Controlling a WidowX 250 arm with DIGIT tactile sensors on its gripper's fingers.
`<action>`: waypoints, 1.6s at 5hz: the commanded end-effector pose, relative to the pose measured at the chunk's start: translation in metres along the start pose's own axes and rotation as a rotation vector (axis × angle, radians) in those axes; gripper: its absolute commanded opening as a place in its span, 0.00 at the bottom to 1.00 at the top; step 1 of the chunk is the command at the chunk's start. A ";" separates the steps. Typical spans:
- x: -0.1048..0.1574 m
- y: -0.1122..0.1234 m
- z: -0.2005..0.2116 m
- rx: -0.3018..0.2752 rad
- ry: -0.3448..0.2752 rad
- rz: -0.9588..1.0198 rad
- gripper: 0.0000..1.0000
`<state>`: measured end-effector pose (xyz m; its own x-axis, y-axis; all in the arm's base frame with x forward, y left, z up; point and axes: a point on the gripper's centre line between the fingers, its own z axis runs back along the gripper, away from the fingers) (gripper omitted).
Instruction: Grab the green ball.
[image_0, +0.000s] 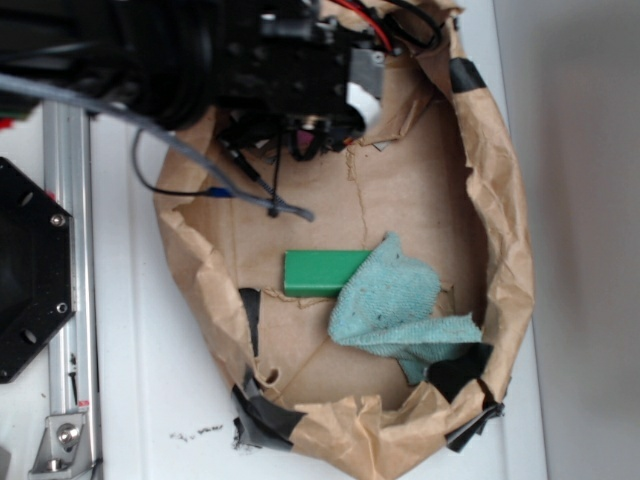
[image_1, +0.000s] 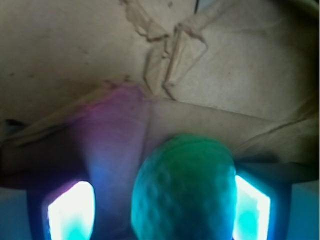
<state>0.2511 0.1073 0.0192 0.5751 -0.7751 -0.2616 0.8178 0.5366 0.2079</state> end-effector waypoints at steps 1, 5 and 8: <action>0.001 -0.007 -0.010 -0.011 0.019 0.020 0.00; -0.002 -0.008 0.004 -0.010 0.015 0.084 0.00; 0.055 -0.015 0.191 -0.175 -0.393 0.510 0.00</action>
<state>0.2620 -0.0108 0.1598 0.8843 -0.4457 0.1392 0.4468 0.8943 0.0249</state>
